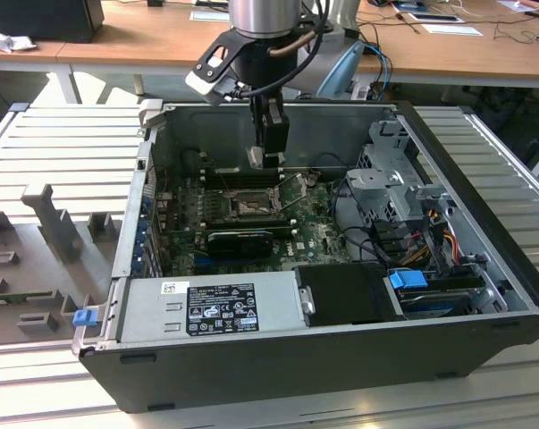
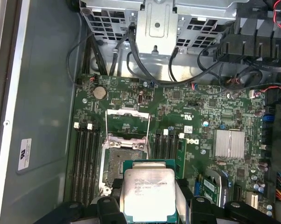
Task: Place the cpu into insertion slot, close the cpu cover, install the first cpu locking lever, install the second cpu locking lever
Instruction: 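Place the cpu into insertion slot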
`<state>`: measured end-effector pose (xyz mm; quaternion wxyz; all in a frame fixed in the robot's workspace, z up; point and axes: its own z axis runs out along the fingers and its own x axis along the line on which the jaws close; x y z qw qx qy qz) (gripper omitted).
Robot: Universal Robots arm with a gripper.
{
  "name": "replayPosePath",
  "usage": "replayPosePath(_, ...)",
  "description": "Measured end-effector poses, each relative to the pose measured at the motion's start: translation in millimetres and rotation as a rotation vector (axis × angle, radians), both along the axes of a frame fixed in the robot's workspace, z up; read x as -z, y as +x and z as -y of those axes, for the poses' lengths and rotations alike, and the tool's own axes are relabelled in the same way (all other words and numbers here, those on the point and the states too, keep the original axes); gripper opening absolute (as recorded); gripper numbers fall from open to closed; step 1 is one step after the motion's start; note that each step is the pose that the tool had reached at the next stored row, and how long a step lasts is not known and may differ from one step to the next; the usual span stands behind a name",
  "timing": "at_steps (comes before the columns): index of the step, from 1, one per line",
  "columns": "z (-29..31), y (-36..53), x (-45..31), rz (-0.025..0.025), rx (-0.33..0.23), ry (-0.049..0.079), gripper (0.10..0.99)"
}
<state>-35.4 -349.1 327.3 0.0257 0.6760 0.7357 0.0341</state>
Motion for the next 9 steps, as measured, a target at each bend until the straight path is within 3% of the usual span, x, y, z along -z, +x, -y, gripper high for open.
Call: replayPosePath(9, 0.0, 0.0, 9.7, 0.0, 0.0, 0.0, 0.529)
